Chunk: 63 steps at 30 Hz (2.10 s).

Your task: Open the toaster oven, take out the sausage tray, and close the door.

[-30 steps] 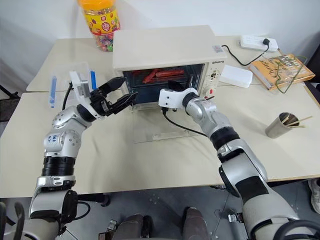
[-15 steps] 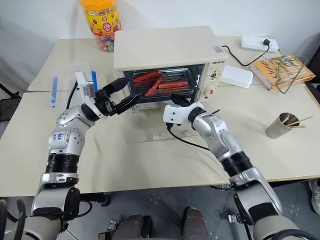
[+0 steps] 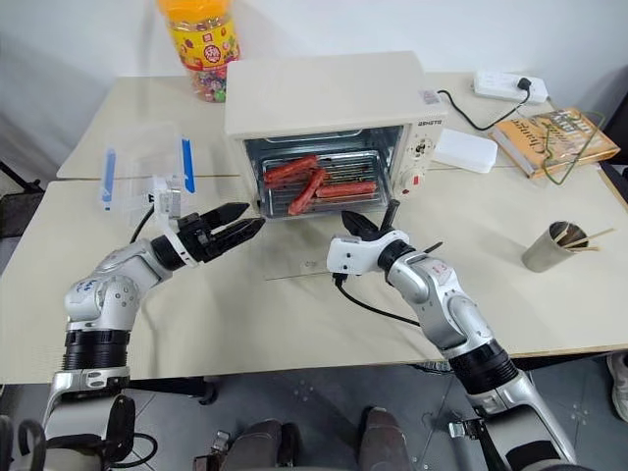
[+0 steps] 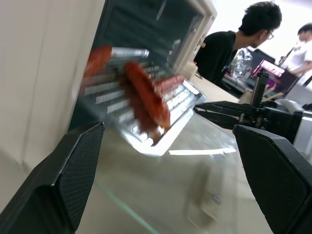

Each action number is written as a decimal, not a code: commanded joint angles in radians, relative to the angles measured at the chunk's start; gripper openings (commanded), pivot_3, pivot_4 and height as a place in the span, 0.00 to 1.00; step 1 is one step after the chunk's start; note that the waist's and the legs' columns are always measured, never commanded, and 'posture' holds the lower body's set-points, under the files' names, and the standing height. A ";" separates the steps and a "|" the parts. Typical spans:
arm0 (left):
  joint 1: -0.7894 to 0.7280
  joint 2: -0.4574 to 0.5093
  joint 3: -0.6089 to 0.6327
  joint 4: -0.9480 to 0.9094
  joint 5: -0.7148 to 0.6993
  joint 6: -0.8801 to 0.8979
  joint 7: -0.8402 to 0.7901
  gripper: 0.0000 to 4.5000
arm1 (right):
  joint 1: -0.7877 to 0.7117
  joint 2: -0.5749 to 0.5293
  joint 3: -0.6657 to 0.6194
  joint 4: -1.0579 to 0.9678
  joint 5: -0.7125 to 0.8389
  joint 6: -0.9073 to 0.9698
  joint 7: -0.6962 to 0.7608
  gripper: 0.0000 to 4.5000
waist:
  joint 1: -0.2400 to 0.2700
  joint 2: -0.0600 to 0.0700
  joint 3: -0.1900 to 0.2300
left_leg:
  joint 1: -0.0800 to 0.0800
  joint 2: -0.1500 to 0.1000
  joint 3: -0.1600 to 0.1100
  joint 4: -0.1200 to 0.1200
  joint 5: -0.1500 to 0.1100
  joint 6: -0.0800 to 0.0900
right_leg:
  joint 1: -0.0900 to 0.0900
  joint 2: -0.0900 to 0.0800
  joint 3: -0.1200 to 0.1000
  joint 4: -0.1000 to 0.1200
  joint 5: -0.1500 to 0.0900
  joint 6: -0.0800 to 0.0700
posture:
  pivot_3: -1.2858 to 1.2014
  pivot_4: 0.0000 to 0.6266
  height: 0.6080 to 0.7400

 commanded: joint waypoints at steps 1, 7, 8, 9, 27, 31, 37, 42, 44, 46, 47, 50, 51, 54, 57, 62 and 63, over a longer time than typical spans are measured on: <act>-0.036 0.005 0.023 -0.043 -0.049 0.107 0.060 1.00 | -0.006 -0.005 -0.021 -0.023 -0.004 -0.012 -0.010 0.00 | 0.007 0.000 0.000 | 0.001 0.000 0.000 0.000 0.000 0.000 | 0.000 0.000 0.001 0.000 0.000 0.000 | 0.52 0.24 1.00; -0.108 -0.043 0.035 0.013 -0.076 0.249 0.171 1.00 | -0.021 -0.020 -0.024 -0.007 -0.005 -0.037 -0.011 0.00 | 0.012 0.000 0.000 | 0.002 0.000 0.000 0.000 0.000 0.000 | 0.000 0.000 0.002 0.001 0.000 0.000 | 0.52 0.24 1.00; -0.123 -0.061 0.049 0.030 -0.085 0.261 0.193 1.00 | -0.020 -0.025 -0.026 -0.007 -0.003 -0.042 -0.010 0.00 | 0.012 0.000 0.000 | 0.002 -0.001 0.001 0.000 0.000 0.000 | 0.000 0.000 0.003 0.001 0.000 0.000 | 0.52 0.24 1.00; -0.140 -0.080 0.066 0.047 -0.098 0.277 0.214 1.00 | -0.019 -0.028 -0.028 -0.007 -0.001 -0.046 -0.010 0.00 | 0.012 0.000 0.000 | 0.002 -0.001 0.001 0.000 0.000 0.000 | 0.000 0.000 0.003 0.001 0.000 0.000 | 0.52 0.24 1.00; -0.176 -0.074 0.036 0.072 -0.038 0.134 0.095 1.00 | -0.080 -0.021 -0.040 0.077 -0.003 -0.083 -0.042 0.00 | 0.010 -0.001 0.000 | 0.002 -0.001 0.003 0.000 0.000 0.000 | 0.000 0.000 0.003 0.001 0.000 0.000 | 0.52 0.24 1.00; -0.103 -0.009 0.017 0.005 -0.032 0.055 -0.033 1.00 | -0.141 0.002 -0.028 0.150 -0.012 -0.091 -0.060 0.00 | 0.009 -0.001 0.000 | 0.002 -0.001 0.003 0.000 0.000 -0.001 | 0.000 0.000 0.003 0.001 0.000 0.000 | 0.52 0.24 1.00; -0.037 0.022 0.052 -0.050 -0.034 -0.099 -0.121 1.00 | -0.231 0.009 -0.029 0.272 -0.003 -0.109 -0.083 0.00 | 0.012 -0.001 0.000 | 0.001 -0.001 0.002 0.000 0.000 -0.001 | 0.000 0.000 0.003 0.000 0.000 0.000 | 0.52 0.24 1.00; -0.002 0.028 0.014 -0.077 0.020 -0.256 -0.197 1.00 | -0.239 0.026 -0.036 0.309 0.044 -0.120 -0.061 0.00 | 0.011 -0.001 0.000 | 0.001 -0.001 0.003 0.000 0.000 -0.001 | 0.000 0.000 0.002 0.001 0.000 0.000 | 0.52 0.24 1.00; -0.004 0.020 0.015 -0.072 0.025 -0.293 -0.205 1.00 | -0.241 0.026 -0.031 0.311 0.041 -0.127 -0.068 0.10 | 0.011 -0.001 0.000 | 0.001 -0.001 0.003 0.000 0.000 -0.001 | 0.000 0.000 0.002 0.001 0.000 0.000 | 0.52 0.24 1.00; -0.003 0.024 0.008 -0.074 0.024 -0.313 -0.225 1.00 | -0.247 0.023 -0.025 0.318 0.030 -0.131 -0.079 0.21 | 0.010 -0.001 0.000 | 0.001 -0.001 0.004 0.000 0.000 -0.001 | 0.000 0.000 0.002 0.001 0.000 0.000 | 0.52 0.24 1.00; -0.003 0.026 0.006 -0.073 0.031 -0.329 -0.229 1.00 | -0.252 0.022 -0.024 0.323 0.026 -0.133 -0.085 0.28 | 0.009 -0.001 0.000 | 0.001 -0.001 0.004 0.000 0.000 -0.001 | 0.000 0.000 0.002 0.001 0.000 0.000 | 0.52 0.24 1.00; -0.001 0.037 -0.006 -0.065 0.055 -0.357 -0.237 1.00 | -0.271 0.019 -0.016 0.337 0.007 -0.143 -0.103 0.51 | 0.007 -0.001 0.000 | 0.001 -0.001 0.004 0.000 0.000 -0.001 | 0.000 0.000 0.002 0.001 0.000 0.000 | 0.52 0.24 1.00; -0.001 0.038 -0.007 -0.062 0.053 -0.355 -0.239 1.00 | -0.274 0.019 -0.015 0.342 0.004 -0.143 -0.107 0.57 | 0.007 -0.001 0.000 | 0.001 -0.001 0.004 0.000 0.000 -0.001 | 0.000 0.000 0.002 0.001 0.000 0.000 | 0.52 0.24 1.00; -0.010 0.035 -0.007 -0.044 0.053 -0.358 -0.240 1.00 | -0.286 0.027 -0.009 0.366 0.001 -0.147 -0.109 0.57 | 0.007 -0.001 0.000 | 0.001 -0.001 0.003 0.000 0.000 -0.001 | 0.000 0.000 0.002 0.001 0.000 0.000 | 0.52 0.24 1.00; -0.017 0.032 -0.006 -0.036 0.053 -0.362 -0.236 1.00 | -0.302 0.040 0.002 0.394 -0.005 -0.151 -0.115 0.57 | 0.008 -0.001 0.000 | 0.001 -0.001 0.003 0.000 0.000 -0.001 | 0.000 0.000 0.002 0.001 0.000 0.000 | 0.52 0.24 1.00; -0.023 0.027 -0.004 -0.030 0.053 -0.368 -0.228 1.00 | -0.336 0.068 0.023 0.467 -0.010 -0.155 -0.134 0.57 | 0.004 -0.001 0.000 | 0.001 -0.001 0.003 0.000 0.000 -0.001 | 0.000 0.000 0.002 0.001 0.000 0.000 | 0.52 0.24 1.00; -0.023 0.026 -0.003 -0.029 0.052 -0.369 -0.225 1.00 | -0.345 0.076 0.029 0.496 -0.014 -0.157 -0.144 0.57 | 0.003 -0.001 0.000 | 0.001 -0.001 0.003 0.000 0.000 -0.001 | 0.000 0.000 0.002 0.001 0.000 0.000 | 0.52 0.24 1.00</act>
